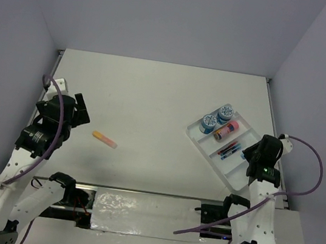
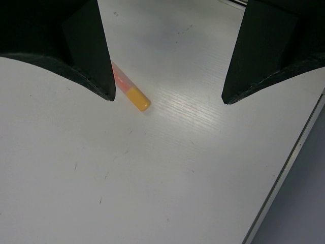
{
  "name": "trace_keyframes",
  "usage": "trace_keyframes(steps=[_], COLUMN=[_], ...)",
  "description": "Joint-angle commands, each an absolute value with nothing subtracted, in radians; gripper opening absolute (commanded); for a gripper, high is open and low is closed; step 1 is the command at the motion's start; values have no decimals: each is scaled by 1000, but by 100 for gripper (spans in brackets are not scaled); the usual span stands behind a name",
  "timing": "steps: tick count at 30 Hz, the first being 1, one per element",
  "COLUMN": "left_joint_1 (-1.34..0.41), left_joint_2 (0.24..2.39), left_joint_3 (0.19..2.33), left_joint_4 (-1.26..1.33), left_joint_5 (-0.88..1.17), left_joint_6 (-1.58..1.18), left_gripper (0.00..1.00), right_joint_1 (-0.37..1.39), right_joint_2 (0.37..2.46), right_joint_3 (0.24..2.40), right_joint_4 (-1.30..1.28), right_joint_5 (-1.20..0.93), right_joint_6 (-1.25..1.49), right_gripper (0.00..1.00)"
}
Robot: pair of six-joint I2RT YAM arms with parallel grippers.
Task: Sort the stationery into containers
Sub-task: Place the pen in the storage box, then pick up the pen from the center of the board.
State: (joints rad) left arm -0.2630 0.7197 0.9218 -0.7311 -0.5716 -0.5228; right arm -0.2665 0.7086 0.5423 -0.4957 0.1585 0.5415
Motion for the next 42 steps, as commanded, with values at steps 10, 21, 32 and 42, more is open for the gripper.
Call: trace_keyframes(steps=[10,21,32,42], left_joint_1=[-267,-265,-267,-267], left_joint_2=[778,836,927,1218], left_joint_3=[936,946,901,798], left_joint_4=[-729,-749,-703,-723], left_joint_5=[-617,-634,-390,-502], left_joint_6=[-535,-551,-785,-1262], left_gripper=[99,99,99,99], right_joint_1=[-311,-379,-290,423], right_joint_2=[831,939,775,719], right_joint_3=[624,653,602,744], right_joint_4=[-682,-673,-516,-569], right_joint_5=[379,322,13,115], right_joint_6=[655,614,511,509], right_gripper=[3,68,84,98])
